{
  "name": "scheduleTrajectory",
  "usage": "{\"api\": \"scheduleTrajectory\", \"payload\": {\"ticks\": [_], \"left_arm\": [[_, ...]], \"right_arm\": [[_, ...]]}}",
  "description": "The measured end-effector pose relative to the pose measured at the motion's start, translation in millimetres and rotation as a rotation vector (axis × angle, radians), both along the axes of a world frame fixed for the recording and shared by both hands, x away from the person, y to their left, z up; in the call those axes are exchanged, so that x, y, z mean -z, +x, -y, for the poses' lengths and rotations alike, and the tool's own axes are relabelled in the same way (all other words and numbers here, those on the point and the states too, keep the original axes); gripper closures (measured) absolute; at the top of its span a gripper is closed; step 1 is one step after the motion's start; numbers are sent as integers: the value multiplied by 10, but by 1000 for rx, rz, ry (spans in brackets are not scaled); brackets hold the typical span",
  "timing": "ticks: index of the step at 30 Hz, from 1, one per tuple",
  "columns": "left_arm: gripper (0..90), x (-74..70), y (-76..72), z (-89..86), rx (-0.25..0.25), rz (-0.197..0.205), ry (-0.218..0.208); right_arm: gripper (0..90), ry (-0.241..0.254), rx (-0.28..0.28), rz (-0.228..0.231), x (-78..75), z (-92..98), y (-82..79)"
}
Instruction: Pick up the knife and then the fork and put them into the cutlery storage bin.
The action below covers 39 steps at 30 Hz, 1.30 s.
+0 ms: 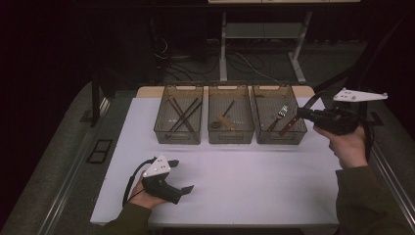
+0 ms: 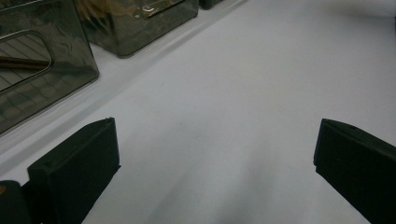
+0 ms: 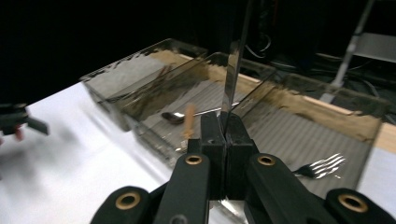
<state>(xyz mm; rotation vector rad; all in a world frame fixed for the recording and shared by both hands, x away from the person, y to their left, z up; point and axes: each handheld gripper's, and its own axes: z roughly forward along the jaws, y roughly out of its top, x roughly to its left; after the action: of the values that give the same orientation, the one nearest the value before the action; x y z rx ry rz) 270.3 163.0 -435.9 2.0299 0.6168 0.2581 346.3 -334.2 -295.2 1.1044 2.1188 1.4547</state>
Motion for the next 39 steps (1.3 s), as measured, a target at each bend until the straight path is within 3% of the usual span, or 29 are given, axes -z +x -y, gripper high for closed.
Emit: {"api": "scheduleTrajectory", "payload": {"ticks": [8,15,19,30,39], "left_arm": [[0,6,9,0,-13,-23,4],[0,13,1,20,-11,-23,10],[0,9,-2,24,-13,-23,16],[0,5,-6,22,-11,-24,18],[0,8,-4,27,-9,-27,17]], "right_arm": [[892,-30,76,7,-43,125,259],[892,-98,140,-42,66,183,491],[892,-154,158,-94,191,188,588],[892,-234,171,-191,399,208,642],[891,-316,145,-257,517,148,696]]}}
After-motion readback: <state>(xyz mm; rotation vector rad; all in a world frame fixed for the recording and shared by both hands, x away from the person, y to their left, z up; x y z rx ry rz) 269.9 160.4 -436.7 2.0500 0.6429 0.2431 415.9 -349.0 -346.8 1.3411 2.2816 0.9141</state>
